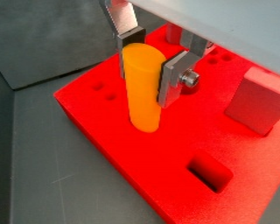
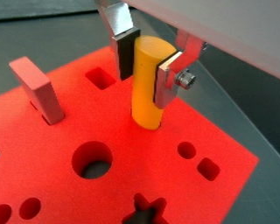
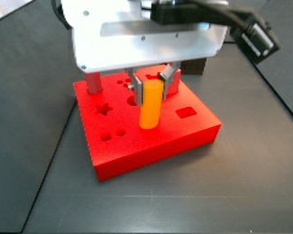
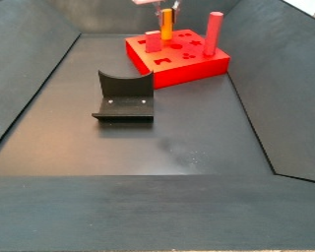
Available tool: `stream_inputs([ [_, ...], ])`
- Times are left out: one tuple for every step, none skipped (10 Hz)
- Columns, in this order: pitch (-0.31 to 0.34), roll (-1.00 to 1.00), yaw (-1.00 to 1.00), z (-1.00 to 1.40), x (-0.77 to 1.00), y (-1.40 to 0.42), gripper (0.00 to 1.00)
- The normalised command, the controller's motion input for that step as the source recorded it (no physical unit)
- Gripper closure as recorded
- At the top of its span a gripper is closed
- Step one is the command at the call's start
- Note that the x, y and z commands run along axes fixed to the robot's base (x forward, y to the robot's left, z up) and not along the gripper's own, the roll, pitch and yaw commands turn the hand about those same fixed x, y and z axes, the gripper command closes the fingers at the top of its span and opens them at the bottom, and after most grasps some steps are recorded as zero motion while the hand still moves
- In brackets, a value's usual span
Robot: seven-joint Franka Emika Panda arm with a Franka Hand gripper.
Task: Pick up the oval object. Move up. Place the oval object on the fixture. Regrasp the oval object. Move to above the board. Insert the oval object.
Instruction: Insert the oval object.
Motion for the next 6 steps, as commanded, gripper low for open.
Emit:
stream_inputs([
  [0.026,0.05,0.0,-0.23,0.03,0.0,1.0],
  [0.011,0.01,0.0,-0.2,0.07,0.0,1.0],
  [0.0,-0.02,0.0,-0.06,0.09,0.0,1.0],
  [-0.067,-0.01,0.0,-0.06,0.0,0.0,1.0],
  [-0.036,0.0,0.0,0.0,0.0,0.0,1.0],
  [0.0,0.0,0.0,0.0,0.0,0.0,1.0],
])
